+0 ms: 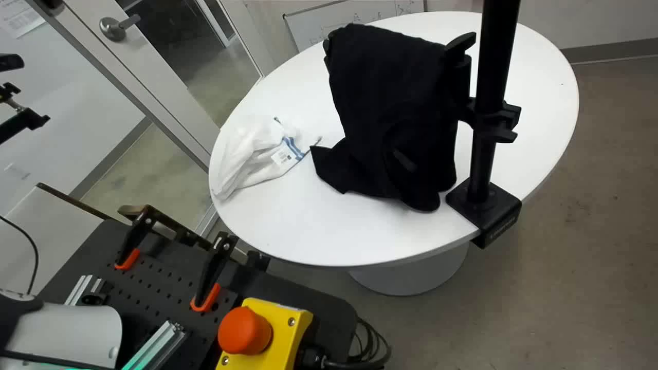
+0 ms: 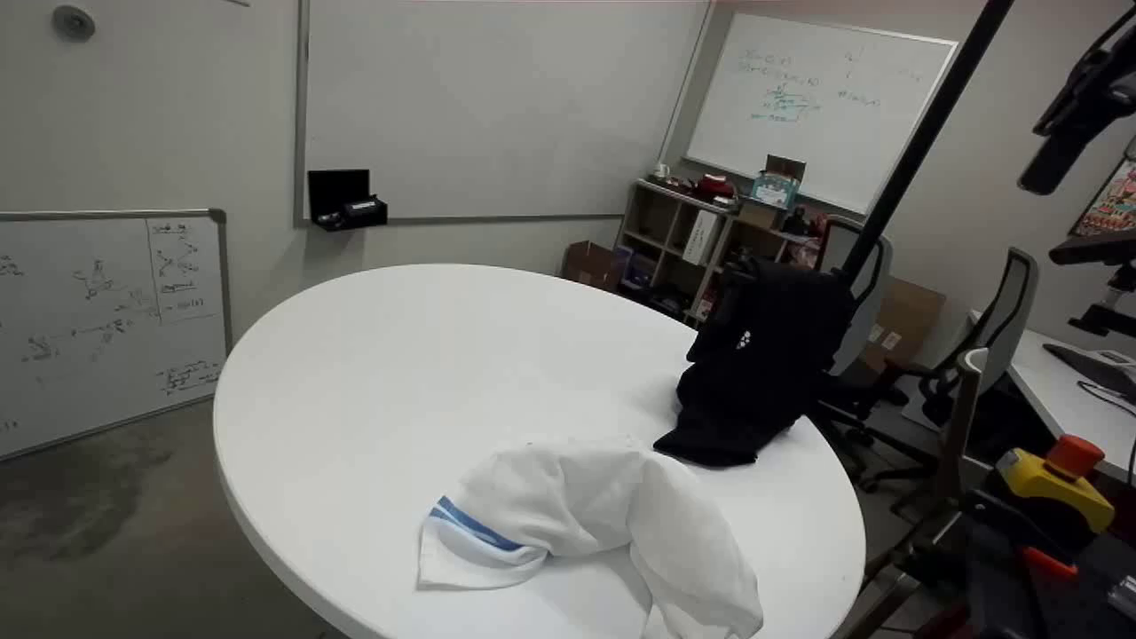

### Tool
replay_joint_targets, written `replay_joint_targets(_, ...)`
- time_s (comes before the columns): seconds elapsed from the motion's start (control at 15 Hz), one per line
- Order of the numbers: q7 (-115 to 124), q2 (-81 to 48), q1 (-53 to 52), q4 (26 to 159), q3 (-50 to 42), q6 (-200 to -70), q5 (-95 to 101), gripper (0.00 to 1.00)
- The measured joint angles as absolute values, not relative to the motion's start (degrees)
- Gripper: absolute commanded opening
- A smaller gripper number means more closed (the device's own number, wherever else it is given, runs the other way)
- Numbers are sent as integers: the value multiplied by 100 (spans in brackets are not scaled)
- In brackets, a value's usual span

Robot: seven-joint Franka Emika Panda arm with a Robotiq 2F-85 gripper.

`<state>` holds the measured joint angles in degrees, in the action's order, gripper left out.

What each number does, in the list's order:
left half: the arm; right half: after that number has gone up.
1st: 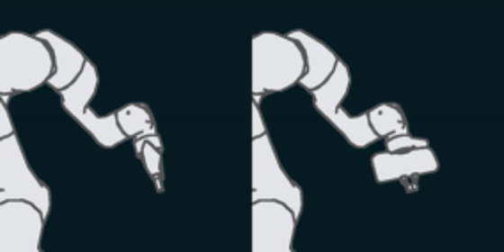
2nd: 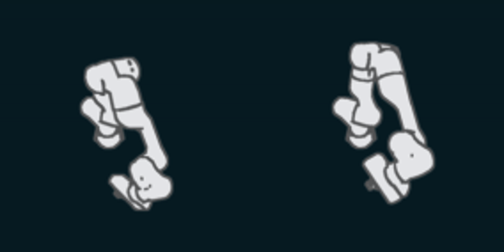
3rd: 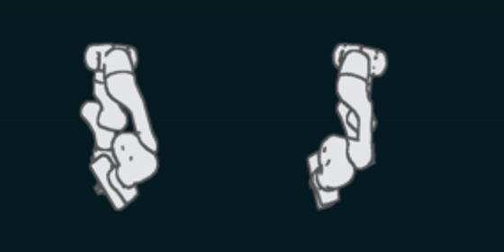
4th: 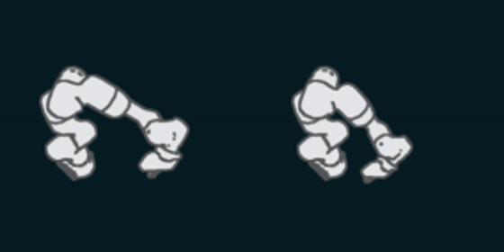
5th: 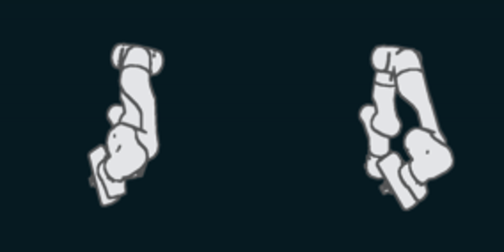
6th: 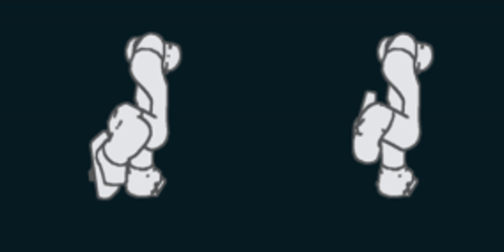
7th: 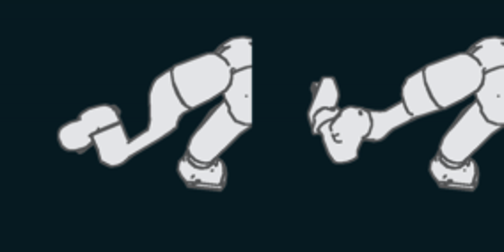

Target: Put the t-shirt on the table

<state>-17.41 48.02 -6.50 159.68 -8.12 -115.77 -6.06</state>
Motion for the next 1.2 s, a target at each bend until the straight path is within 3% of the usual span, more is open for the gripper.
replay_joint_targets(0.6,-1717,4565,87,15928,-1119,-11997,-413,100)
replay_joint_targets(1.2,-1281,3588,1115,15557,-1528,-13780,-219,100)
